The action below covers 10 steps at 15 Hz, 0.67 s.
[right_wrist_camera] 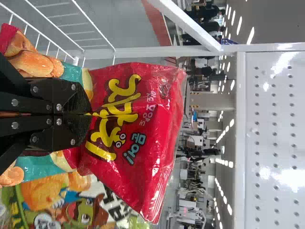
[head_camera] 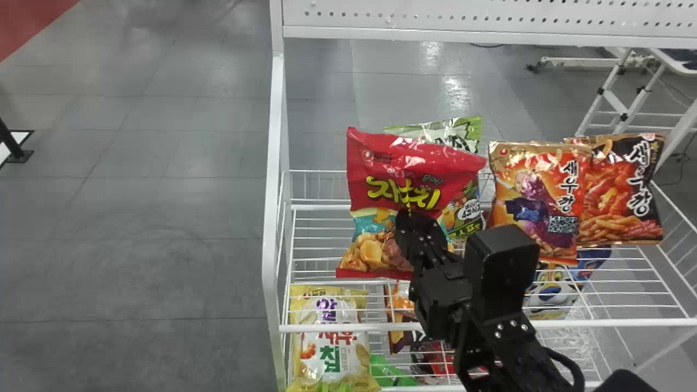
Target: Hold basket handle with left hand then pick Jagalchi snack with right hand and place into basket
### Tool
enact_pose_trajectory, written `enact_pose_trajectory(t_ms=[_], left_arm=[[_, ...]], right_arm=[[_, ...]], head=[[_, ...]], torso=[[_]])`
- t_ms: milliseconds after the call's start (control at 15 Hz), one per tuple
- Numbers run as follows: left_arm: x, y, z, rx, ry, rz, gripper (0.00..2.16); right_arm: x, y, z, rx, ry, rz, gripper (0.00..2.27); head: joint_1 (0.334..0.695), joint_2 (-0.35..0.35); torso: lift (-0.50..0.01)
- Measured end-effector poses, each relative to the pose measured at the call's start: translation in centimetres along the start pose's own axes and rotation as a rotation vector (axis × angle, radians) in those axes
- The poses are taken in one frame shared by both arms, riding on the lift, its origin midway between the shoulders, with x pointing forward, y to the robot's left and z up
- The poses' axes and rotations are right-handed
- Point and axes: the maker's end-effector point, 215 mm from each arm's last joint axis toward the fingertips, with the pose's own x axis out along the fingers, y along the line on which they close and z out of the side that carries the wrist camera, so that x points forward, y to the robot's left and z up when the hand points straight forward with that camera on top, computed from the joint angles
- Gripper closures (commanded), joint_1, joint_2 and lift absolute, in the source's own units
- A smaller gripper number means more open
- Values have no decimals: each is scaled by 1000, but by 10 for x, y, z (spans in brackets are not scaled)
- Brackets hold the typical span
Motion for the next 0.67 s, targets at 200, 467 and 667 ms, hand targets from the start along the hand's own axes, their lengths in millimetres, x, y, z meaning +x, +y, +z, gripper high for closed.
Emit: enact_pose_trajectory(t_ms=[200, 467, 667], left_arm=[[-3, -2, -4, 2, 0, 10, 1868], [-8, -2, -8, -4, -4, 25, 1868], [-8, -2, -8, -5, -7, 29, 1868]], right_arm=[[-33, -22, -11, -48, 99, -17, 2003], [-86, -39, -47, -94, 326, -8, 2003], [-121, -38, -76, -129, 481, 15, 2003]], head=[[695, -167], [695, -256], [695, -295]], torso=[[-10], [-10], [-10]])
